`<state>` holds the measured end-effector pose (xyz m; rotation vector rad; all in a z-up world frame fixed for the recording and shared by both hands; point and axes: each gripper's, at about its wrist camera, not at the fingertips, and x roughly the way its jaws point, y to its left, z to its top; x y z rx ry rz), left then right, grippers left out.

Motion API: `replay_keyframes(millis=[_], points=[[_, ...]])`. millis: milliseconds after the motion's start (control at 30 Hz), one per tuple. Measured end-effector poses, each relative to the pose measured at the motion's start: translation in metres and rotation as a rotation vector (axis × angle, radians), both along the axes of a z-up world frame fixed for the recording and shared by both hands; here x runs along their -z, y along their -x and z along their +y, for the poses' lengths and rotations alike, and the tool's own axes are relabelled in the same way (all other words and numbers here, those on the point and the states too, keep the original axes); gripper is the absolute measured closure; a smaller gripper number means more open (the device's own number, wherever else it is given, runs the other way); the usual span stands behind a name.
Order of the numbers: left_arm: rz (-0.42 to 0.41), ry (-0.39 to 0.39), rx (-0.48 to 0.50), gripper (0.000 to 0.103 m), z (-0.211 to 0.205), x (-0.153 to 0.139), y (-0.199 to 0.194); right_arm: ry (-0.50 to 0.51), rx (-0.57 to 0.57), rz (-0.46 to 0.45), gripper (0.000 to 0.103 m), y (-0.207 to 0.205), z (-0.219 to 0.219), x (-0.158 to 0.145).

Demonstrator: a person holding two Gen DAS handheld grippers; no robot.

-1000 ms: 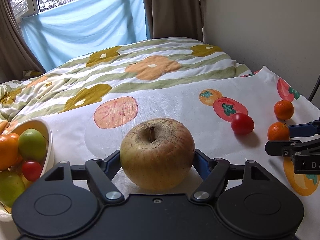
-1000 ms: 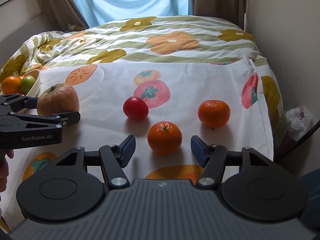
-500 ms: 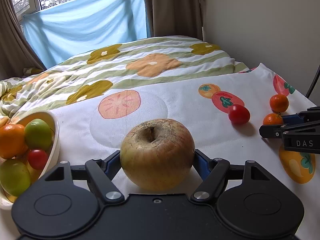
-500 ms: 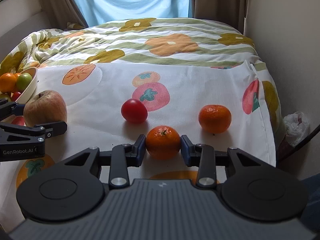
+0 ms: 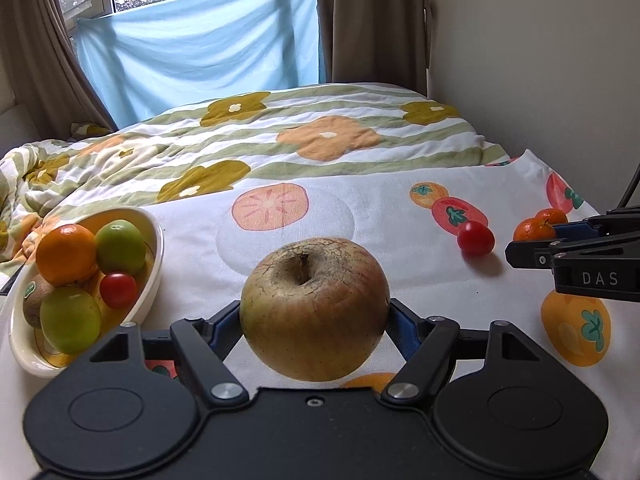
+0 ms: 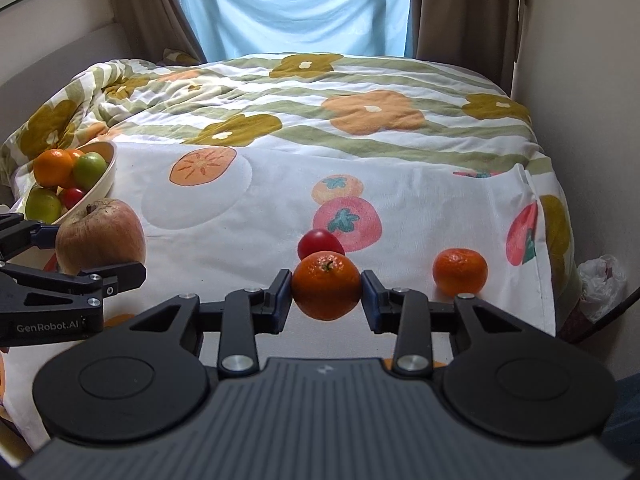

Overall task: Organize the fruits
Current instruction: 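Carry the yellow-brown apple and mandarin over the duck bowl with both tools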

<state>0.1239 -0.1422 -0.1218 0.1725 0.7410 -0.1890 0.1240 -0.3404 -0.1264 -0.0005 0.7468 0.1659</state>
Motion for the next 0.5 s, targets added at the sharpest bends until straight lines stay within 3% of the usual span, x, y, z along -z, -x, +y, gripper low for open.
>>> replay_keyframes(millis=[500], points=[[-0.087, 0.044, -0.117, 0.025, 0.044, -0.061, 0.037, -0.021, -0.121, -0.056, 0.052, 0.015, 0.049, -0.059]])
